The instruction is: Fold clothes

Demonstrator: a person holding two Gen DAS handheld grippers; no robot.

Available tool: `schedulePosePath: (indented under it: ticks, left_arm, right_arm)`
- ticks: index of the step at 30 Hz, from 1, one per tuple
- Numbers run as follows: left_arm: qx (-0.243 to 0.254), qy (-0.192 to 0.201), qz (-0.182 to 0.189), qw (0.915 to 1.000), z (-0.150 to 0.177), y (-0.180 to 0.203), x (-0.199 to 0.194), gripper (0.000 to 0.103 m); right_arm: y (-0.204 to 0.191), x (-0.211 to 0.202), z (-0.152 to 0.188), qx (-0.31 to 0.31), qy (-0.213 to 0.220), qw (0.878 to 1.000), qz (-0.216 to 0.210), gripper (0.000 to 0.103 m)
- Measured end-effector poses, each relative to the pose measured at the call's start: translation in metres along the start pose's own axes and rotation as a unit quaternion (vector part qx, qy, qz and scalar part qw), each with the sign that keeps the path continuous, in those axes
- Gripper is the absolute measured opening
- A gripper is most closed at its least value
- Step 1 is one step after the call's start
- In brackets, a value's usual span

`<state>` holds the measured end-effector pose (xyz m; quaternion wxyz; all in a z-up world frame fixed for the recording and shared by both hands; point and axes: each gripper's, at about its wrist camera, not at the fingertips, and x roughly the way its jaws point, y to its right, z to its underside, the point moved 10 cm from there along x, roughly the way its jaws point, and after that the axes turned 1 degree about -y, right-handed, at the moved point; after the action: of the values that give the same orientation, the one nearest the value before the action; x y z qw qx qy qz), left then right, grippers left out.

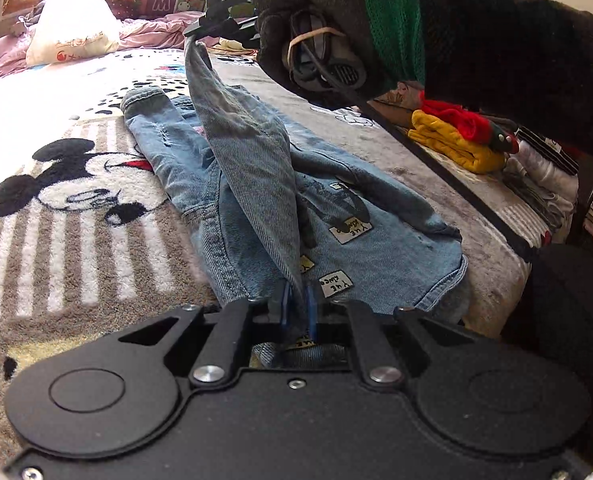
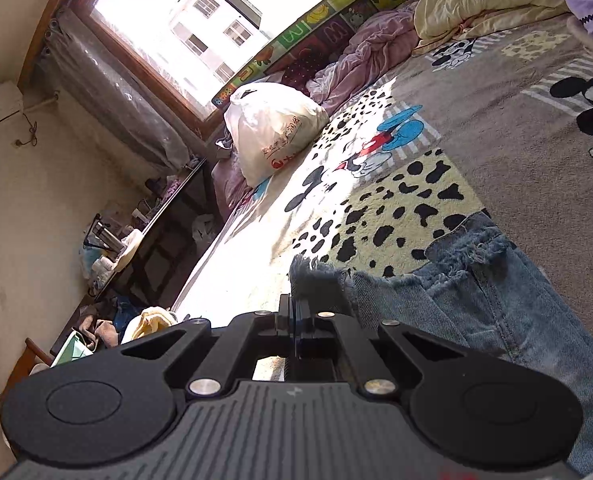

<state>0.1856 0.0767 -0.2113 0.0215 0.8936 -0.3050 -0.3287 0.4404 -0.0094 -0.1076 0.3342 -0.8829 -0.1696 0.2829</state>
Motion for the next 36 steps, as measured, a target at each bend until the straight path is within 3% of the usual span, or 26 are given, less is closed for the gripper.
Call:
schedulePosePath:
  ticks: [12,25,28,30,31,32,36]
  left_arm:
    - [-0.101,0.005,0.021,0.9947,-0.003,-0.027,-0.009,0.007]
    - [-0.074,-0.012,0.023,0.9969,0.0,-0.019,0.0,0.006]
    - [-0.073,-0.013,0.021,0.997,-0.001,-0.02,0.001,0.007]
    - [-0.072,-0.014,0.02,0.9971,-0.001,-0.02,0.001,0.006]
    - [-0.072,-0.014,0.02,0.9971,-0.001,-0.02,0.001,0.007]
    - [-0.07,-0.015,0.02,0.9972,-0.002,-0.02,0.001,0.007]
    - [-0.068,-0.016,0.02,0.9974,-0.002,-0.02,-0.001,0.007]
  right_arm:
    - [0.011,0.043,0.014,-0.02,-0.028,0.999,0.035,0.003]
    - [0.022,0.078,0.042,-0.057,-0.088,0.993,0.058,0.004]
    - [0.021,0.082,0.045,-0.06,-0.104,0.991,0.053,0.009]
    - [0.015,0.074,0.037,-0.062,-0.093,0.993,0.036,0.024]
    - [0.011,0.07,0.033,-0.063,-0.086,0.994,0.028,0.041]
    - [0.008,0.063,0.027,-0.067,-0.077,0.995,0.021,0.048]
    - [0.001,0.03,0.007,-0.099,-0.06,0.993,0.0,0.048]
